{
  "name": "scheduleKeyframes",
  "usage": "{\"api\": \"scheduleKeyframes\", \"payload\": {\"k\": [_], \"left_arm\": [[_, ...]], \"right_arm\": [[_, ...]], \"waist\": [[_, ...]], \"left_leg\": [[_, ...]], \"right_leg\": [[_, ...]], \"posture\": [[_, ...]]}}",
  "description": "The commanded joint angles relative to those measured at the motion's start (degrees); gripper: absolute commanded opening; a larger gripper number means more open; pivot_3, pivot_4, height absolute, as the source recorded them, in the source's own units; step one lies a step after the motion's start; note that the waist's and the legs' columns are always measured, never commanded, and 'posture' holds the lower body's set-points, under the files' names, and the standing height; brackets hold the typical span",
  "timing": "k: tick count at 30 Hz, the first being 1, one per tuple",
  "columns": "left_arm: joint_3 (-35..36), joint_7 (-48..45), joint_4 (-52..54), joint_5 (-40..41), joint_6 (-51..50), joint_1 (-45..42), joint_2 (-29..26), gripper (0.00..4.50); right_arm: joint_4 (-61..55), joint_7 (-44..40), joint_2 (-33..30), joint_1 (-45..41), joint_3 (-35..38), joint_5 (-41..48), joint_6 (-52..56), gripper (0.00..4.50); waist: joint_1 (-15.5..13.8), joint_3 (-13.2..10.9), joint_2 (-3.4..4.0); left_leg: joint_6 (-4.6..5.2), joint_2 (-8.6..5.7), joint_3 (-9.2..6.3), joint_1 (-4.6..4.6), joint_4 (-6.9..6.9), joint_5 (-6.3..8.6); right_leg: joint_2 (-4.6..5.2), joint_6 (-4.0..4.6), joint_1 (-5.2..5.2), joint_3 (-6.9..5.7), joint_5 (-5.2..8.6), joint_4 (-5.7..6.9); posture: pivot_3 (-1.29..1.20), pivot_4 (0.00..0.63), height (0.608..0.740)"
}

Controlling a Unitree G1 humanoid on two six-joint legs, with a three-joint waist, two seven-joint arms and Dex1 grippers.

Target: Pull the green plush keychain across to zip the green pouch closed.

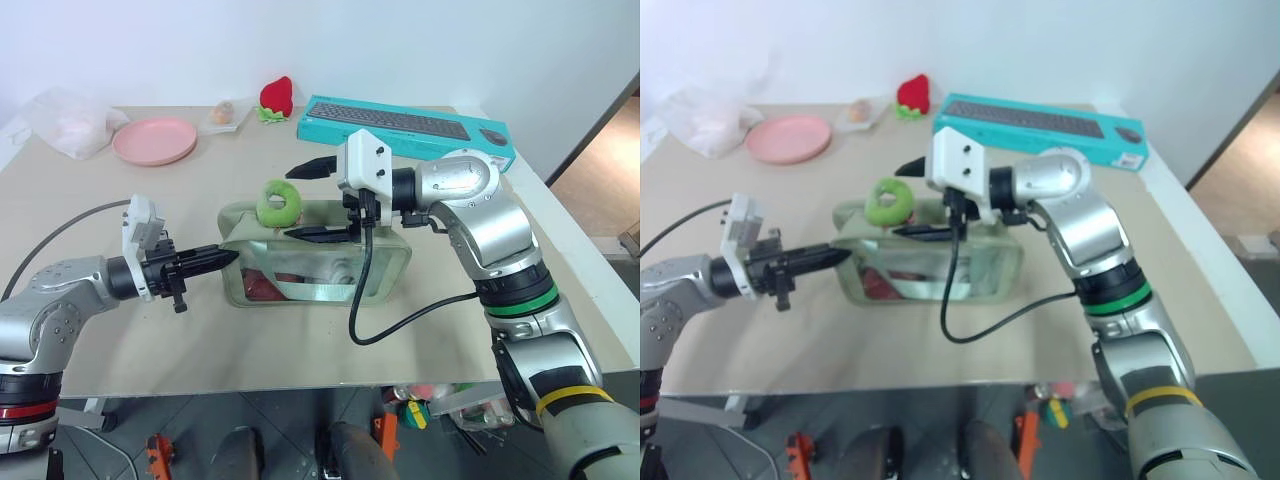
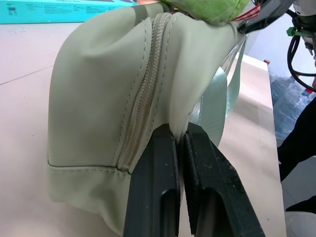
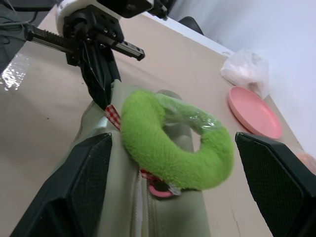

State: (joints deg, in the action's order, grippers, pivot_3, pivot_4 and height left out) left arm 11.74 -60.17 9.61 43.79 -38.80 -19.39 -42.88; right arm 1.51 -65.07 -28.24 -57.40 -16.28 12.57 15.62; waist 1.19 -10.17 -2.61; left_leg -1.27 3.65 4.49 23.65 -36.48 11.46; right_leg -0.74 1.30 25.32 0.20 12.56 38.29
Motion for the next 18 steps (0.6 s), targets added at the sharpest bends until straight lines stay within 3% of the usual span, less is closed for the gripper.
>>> {"api": "scheduleKeyframes", "payload": {"k": [1,12,13,18], "left_arm": [[1.8,0.5,2.1,1.0,0.3,0.7,-0.1,0.0],[2.2,1.6,3.0,1.7,0.3,1.6,-0.3,0.0],[2.1,1.6,3.0,1.8,0.3,1.6,-0.2,0.0],[1.8,1.7,2.8,1.7,0.4,1.5,-0.1,0.0]], "right_arm": [[-0.1,-1.0,0.7,-2.1,0.3,-0.4,-1.1,3.89],[1.0,-2.3,1.5,-1.8,0.6,-1.0,-1.4,0.23],[1.3,-2.2,1.6,-1.9,0.6,-1.2,-1.5,0.04],[1.3,-2.2,1.7,-1.8,1.3,-1.0,-1.3,0.04]], "waist": [[0.0,0.0,0.0],[0.0,0.0,0.0],[0.0,0.0,0.0],[0.0,0.0,0.0]], "left_leg": [[0.0,0.0,0.0,0.0,0.0,0.0],[0.0,0.02,0.0,-0.01,0.0,0.0],[0.0,0.01,0.0,-0.01,0.0,0.0],[0.0,0.01,-0.01,0.0,0.0,0.0]], "right_leg": [[0.0,0.0,0.0,0.0,0.0,0.0],[-0.02,0.01,0.0,-0.01,-0.01,0.0],[-0.02,0.01,0.0,-0.01,-0.01,0.0],[-0.02,0.01,0.0,-0.01,-0.01,0.0]], "posture": [[0.0,0.15,0.74],[0.0,0.15,0.74],[0.0,0.15,0.74],[0.0,0.15,0.74]]}}
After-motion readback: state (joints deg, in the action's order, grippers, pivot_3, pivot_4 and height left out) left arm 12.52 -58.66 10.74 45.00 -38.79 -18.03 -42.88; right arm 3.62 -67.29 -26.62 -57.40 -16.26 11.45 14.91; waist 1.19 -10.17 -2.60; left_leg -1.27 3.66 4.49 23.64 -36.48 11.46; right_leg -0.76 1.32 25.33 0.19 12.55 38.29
